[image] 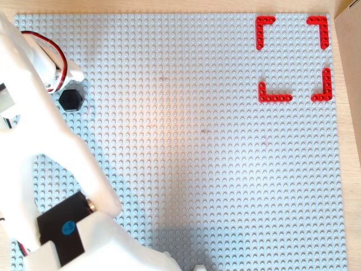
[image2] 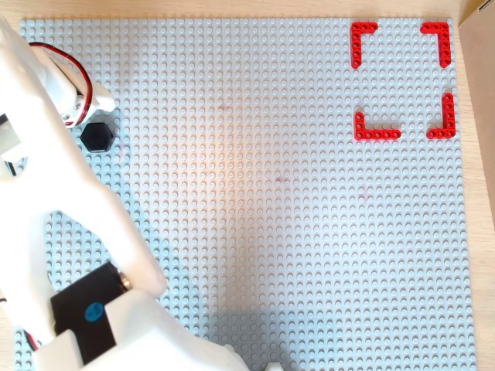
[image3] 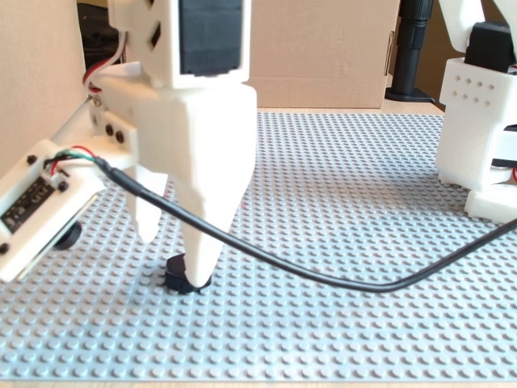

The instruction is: Grab the Lego and store it in red box

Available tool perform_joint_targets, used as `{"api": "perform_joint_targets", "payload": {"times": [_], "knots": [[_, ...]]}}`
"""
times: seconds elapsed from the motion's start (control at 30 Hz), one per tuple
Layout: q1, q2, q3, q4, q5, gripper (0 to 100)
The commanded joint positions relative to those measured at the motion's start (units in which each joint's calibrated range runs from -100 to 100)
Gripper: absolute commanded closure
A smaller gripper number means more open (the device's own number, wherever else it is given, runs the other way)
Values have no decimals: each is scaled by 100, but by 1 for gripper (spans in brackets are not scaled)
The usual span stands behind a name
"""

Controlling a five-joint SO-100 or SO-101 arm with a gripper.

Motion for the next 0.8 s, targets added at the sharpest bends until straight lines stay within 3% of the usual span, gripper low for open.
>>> {"api": "perform_joint_targets", "payload": {"times": [0.0, 0.23, 0.43, 0.77], "knots": [[47, -135, 266, -123, -2, 76], [47, -194, 775, -509, -117, 76], [47, -406, 1093, -684, -127, 86], [47, -440, 1093, -667, -143, 90]]}}
